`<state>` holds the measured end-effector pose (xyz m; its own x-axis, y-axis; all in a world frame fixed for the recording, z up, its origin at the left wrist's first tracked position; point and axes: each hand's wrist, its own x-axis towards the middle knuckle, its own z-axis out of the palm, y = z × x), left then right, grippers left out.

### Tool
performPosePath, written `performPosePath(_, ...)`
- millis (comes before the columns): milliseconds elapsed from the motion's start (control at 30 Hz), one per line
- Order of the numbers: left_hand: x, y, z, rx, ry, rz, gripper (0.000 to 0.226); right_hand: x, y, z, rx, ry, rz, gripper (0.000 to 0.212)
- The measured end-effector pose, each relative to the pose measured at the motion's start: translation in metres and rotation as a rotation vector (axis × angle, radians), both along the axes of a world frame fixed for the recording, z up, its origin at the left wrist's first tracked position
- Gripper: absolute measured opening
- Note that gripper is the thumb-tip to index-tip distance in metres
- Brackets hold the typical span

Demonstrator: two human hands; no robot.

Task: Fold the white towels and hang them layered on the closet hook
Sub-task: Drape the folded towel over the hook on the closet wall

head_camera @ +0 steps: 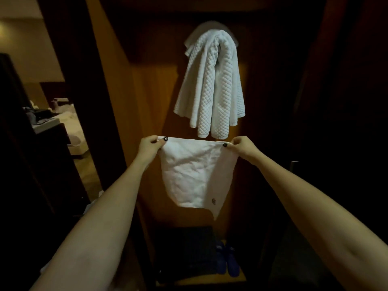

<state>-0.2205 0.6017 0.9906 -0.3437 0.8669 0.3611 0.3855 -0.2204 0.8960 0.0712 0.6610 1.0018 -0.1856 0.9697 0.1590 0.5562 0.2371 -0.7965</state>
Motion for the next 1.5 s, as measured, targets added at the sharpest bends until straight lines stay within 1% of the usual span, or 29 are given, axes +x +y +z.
performPosePath(33,-0.003,-0.008,0.002,0.005,0.026,0.001,0.017,-0.005,-0.010,0.002,0.012,0.008,-0.001,0.029)
performPosePath(100,-0.008,-0.021,0.004,0.017,0.074,0.020,0.011,-0.015,-0.030,0.009,0.013,0.045,0.048,0.012)
performPosePath(133,-0.009,-0.027,0.005,0.030,0.097,0.038,0.010,-0.019,-0.040,0.014,0.004,0.078,0.107,0.018)
performPosePath(167,-0.009,-0.033,0.005,0.042,0.110,0.053,0.010,-0.023,-0.049,0.019,-0.008,0.103,0.170,0.031)
performPosePath(200,-0.008,-0.039,0.006,0.051,0.111,0.057,0.010,-0.028,-0.059,0.025,-0.017,0.113,0.229,0.037)
performPosePath(233,-0.007,-0.045,0.006,0.058,0.105,0.046,0.011,-0.031,-0.070,0.029,-0.014,0.113,0.277,0.035)
performPosePath(300,-0.001,-0.057,0.007,0.073,0.056,-0.007,0.011,-0.039,-0.087,0.035,-0.050,0.114,0.350,0.019)
performPosePath(367,0.008,-0.069,0.008,0.071,-0.015,-0.060,0.011,-0.046,-0.105,0.038,-0.175,0.134,0.429,0.006)
performPosePath(400,0.012,-0.073,0.008,0.066,-0.040,-0.077,0.011,-0.048,-0.112,0.039,-0.236,0.139,0.476,0.004)
performPosePath(467,0.021,-0.082,0.006,0.045,-0.079,-0.114,0.011,-0.050,-0.125,0.040,-0.268,0.112,0.518,0.015)
performPosePath(500,0.025,-0.088,0.005,0.035,-0.099,-0.140,0.010,-0.051,-0.131,0.040,-0.223,0.071,0.513,0.016)
performPosePath(567,0.033,-0.099,0.005,0.030,-0.125,-0.190,0.010,-0.052,-0.141,0.040,-0.059,-0.022,0.455,0.003)
performPosePath(667,0.042,-0.113,0.005,0.040,-0.172,-0.232,0.018,-0.052,-0.154,0.038,0.183,-0.117,0.355,0.019)
performPosePath(767,0.051,-0.122,0.004,0.034,-0.176,-0.255,0.022,-0.053,-0.165,0.037,0.342,-0.217,0.357,0.012)
performPosePath(833,0.053,-0.125,0.003,0.036,-0.204,-0.268,0.022,-0.054,-0.170,0.039,0.356,-0.243,0.412,0.010)
performPosePath(900,0.052,-0.128,0.004,0.036,-0.233,-0.270,0.020,-0.057,-0.174,0.039,0.343,-0.214,0.449,0.013)
performPosePath(967,0.048,-0.129,0.006,0.020,-0.244,-0.286,0.020,-0.060,-0.175,0.038,0.377,-0.183,0.411,0.015)
performPosePath(1033,0.047,-0.131,0.006,-0.014,-0.283,-0.340,0.020,-0.063,-0.173,0.037,0.415,-0.199,0.354,0.013)
performPosePath(1100,0.050,-0.136,0.007,-0.042,-0.330,-0.413,0.017,-0.065,-0.172,0.037,0.401,-0.242,0.352,0.018)
performPosePath(1267,0.049,-0.146,0.005,-0.036,-0.372,-0.496,0.025,-0.069,-0.173,0.038,0.288,-0.225,0.346,0.022)
performPosePath(1367,0.045,-0.152,0.005,-0.024,-0.399,-0.529,0.027,-0.073,-0.175,0.038,0.308,-0.243,0.328,0.024)
performPosePath(1500,0.042,-0.159,0.004,-0.004,-0.371,-0.613,0.025,-0.074,-0.175,0.039,0.339,-0.220,0.312,0.033)
